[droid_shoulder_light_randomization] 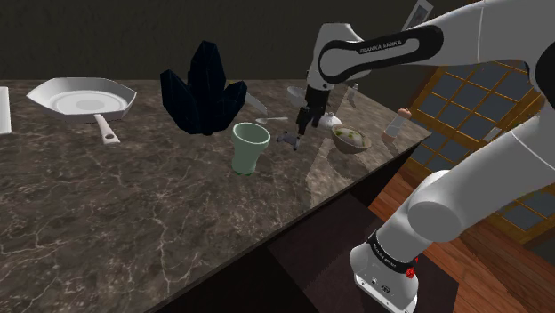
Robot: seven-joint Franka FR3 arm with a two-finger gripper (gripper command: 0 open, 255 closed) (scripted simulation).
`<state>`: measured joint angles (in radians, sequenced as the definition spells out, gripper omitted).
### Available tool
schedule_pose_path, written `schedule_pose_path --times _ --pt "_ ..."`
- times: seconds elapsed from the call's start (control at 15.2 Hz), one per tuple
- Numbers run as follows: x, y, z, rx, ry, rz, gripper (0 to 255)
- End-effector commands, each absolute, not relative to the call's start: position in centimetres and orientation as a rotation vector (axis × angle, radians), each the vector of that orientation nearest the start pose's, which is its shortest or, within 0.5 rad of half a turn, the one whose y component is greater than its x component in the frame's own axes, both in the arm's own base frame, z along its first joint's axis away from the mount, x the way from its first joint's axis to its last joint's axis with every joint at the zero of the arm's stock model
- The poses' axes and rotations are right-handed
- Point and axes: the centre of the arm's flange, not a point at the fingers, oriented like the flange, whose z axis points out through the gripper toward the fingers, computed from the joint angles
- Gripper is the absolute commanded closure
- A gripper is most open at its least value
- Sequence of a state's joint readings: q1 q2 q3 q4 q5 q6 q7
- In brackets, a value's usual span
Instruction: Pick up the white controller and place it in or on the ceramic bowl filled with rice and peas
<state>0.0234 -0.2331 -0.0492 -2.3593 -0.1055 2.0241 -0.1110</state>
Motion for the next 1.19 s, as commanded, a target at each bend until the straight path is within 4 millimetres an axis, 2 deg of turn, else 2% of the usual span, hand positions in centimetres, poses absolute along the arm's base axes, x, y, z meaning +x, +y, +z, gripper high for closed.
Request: schedule_pose_path --times 0.0,0.2,0.66,1.12 --pt "47.4 -2.0 39.3 -3.198 -0.246 0.169 0" --pt "50.2 -2.2 36.7 -3.189 -0.279 0.167 0" --pt "49.8 -2.5 33.0 -3.189 -0.279 0.167 0" --pt "49.8 -2.5 32.7 -3.189 -0.279 0.167 0"
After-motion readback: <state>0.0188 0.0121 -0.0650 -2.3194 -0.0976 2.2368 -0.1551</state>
